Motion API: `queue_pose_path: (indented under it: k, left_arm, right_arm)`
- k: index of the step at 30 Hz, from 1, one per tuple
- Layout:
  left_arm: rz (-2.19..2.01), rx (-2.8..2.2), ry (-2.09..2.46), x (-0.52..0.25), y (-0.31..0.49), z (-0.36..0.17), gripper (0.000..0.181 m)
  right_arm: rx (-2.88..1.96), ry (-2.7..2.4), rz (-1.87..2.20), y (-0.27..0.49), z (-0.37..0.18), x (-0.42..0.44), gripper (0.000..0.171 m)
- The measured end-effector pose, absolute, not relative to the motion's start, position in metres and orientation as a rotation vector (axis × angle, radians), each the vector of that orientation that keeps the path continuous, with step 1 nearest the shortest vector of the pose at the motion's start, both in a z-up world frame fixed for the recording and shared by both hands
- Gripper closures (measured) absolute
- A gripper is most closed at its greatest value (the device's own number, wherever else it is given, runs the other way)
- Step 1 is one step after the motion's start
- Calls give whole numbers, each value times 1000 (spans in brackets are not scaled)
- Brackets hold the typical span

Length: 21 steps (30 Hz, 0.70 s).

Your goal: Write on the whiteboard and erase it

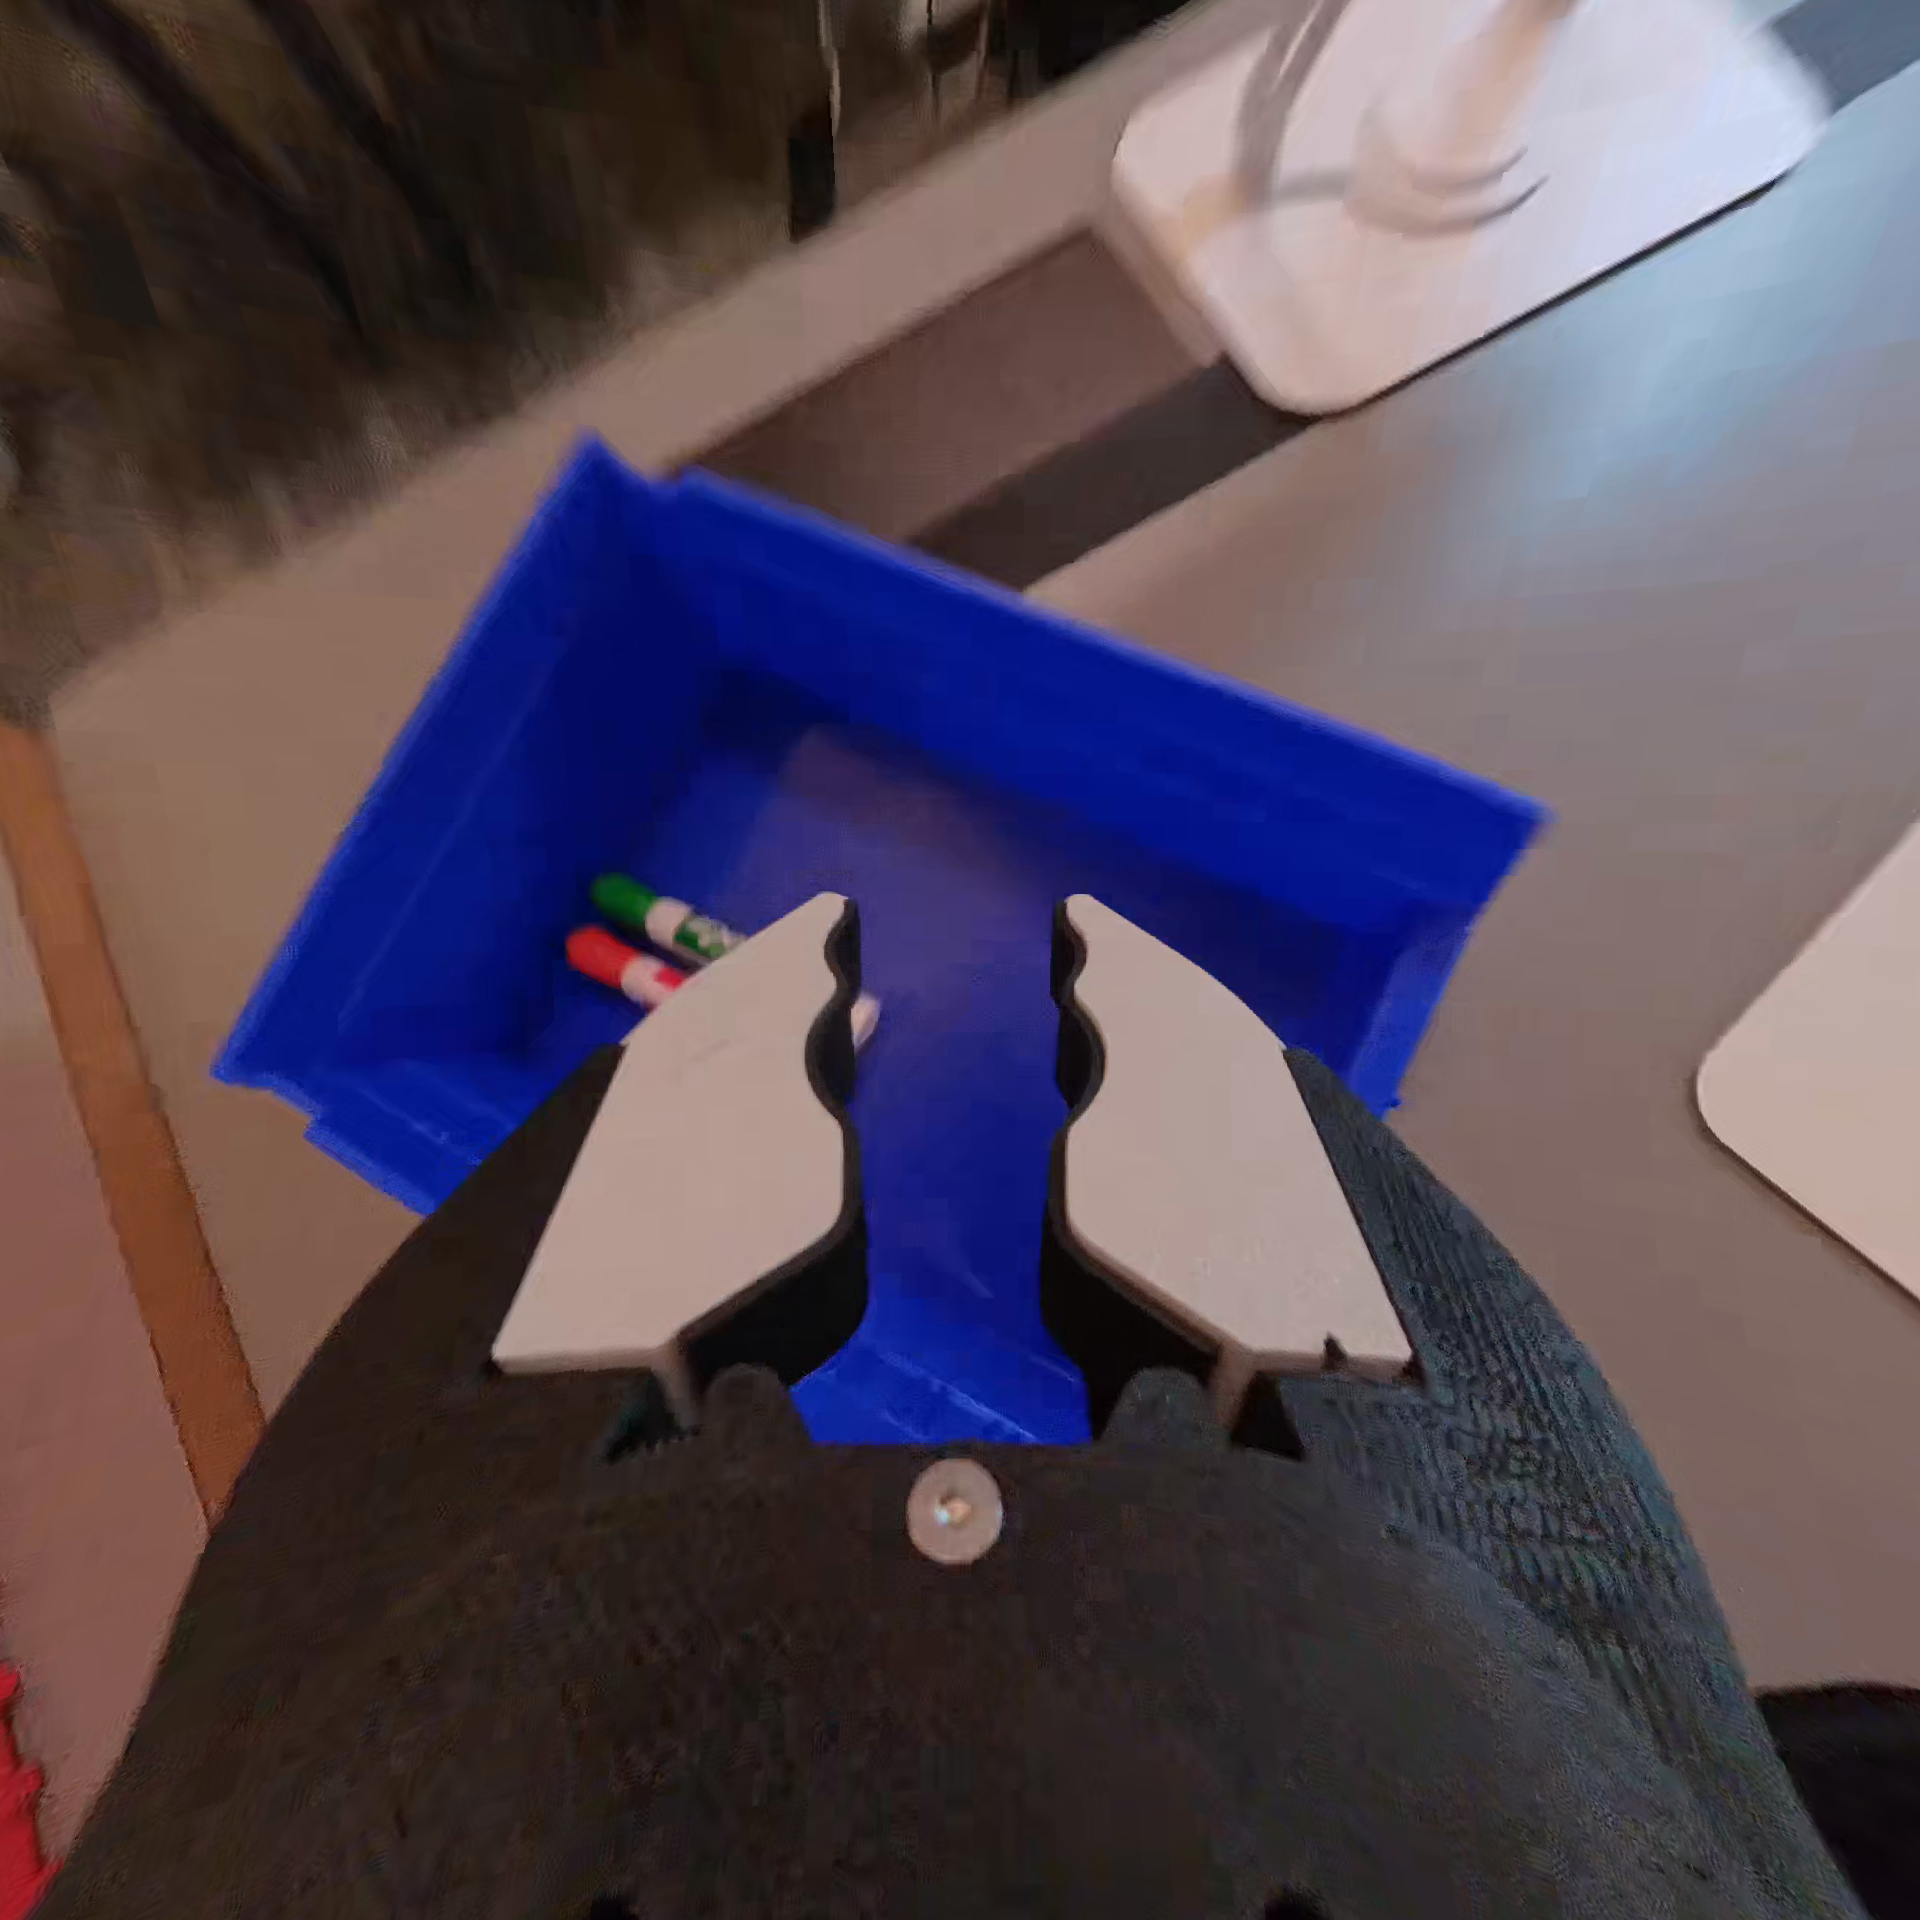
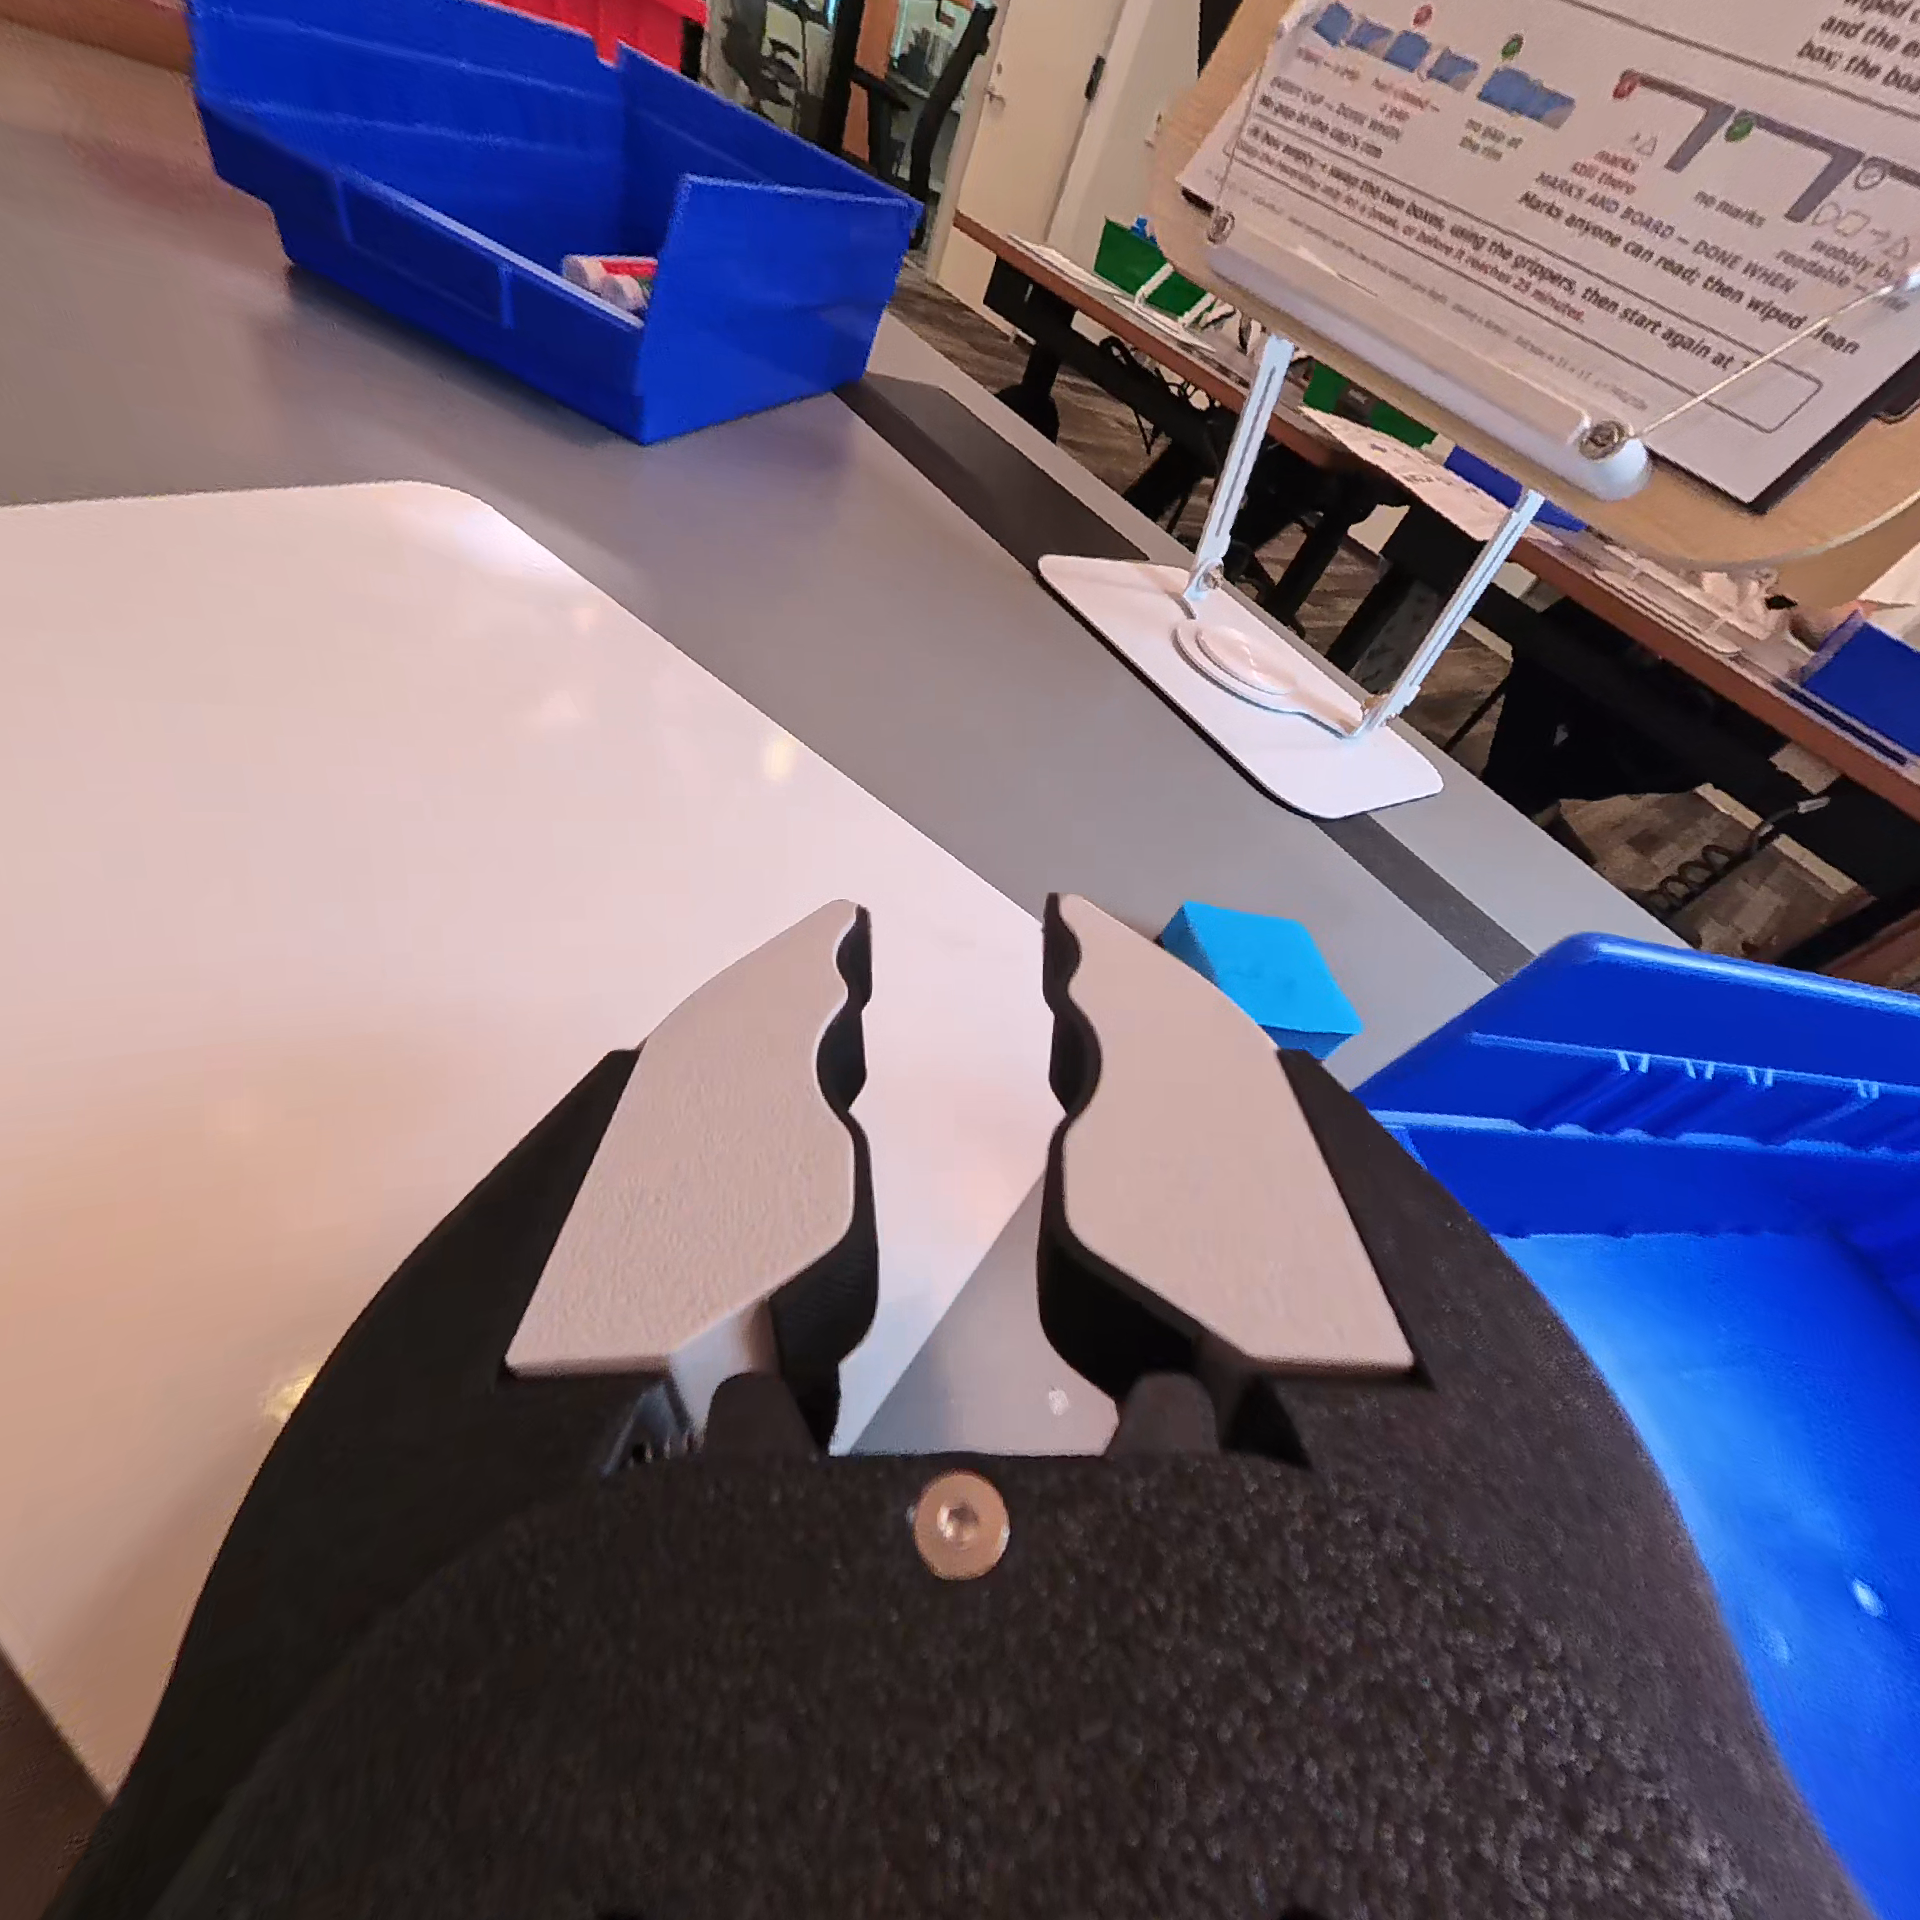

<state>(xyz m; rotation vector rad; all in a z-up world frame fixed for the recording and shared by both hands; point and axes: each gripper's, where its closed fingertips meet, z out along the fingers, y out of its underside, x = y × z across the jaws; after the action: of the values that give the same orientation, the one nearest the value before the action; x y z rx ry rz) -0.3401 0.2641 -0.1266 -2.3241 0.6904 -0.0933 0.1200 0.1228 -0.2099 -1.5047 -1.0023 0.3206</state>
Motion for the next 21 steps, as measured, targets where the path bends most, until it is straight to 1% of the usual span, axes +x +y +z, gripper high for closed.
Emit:
queue_pose_path:
  k: [3, 6, 8, 13, 14, 15, 18, 21]
  left_arm:
    - [-24, -2636, 568, -373, 301, -175, 145]
    - [38, -2831, 413, -397, 316, -216, 143]
    - [117, -2918, 344, -412, 317, -237, 141]
    - [32, -3002, 249, -406, 313, -273, 141]
    - [52, -3023, 259, -407, 310, -280, 144]
    - [19, -3000, 260, -404, 313, -280, 153]
    - [65, -3011, 361, -403, 310, -280, 162]
    - [109, -2959, 525, -394, 308, -265, 161]
  right_arm:
    - [-1484, -999, 356, 117, -206, 119, 140]
    - [-1469, -989, 369, 114, -202, 120, 140]
    - [-1463, -983, 369, 113, -201, 120, 140]
    - [-1451, -997, 379, 108, -200, 117, 140]
    - [-1448, -1005, 378, 107, -201, 114, 141]
    - [-1452, -1011, 382, 105, -203, 112, 141]
    - [-1449, -1034, 370, 103, -207, 106, 141]
    - [-1440, -1031, 360, 101, -207, 106, 142]
